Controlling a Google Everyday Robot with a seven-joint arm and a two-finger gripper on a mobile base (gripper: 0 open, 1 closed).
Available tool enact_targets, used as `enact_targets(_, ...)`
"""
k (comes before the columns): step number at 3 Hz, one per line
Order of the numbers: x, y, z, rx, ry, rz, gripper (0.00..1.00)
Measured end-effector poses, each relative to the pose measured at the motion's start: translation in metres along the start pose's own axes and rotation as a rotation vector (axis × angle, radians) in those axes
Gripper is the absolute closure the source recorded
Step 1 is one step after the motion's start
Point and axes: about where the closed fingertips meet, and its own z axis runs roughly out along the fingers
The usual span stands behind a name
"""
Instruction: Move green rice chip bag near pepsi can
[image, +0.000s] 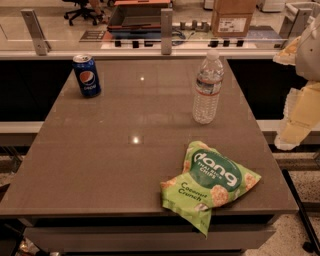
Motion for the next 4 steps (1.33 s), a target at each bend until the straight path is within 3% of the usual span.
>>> enact_targets(2, 0.001, 0.0, 0.004, -0.015, -0.026, -0.005, 0.0)
enact_targets(3, 0.005, 0.01, 0.012, -0.038, -0.08, -0.043, 0.0)
enact_targets(4, 0.0, 0.03, 0.016, -0.033, -0.159, -0.147, 0.0)
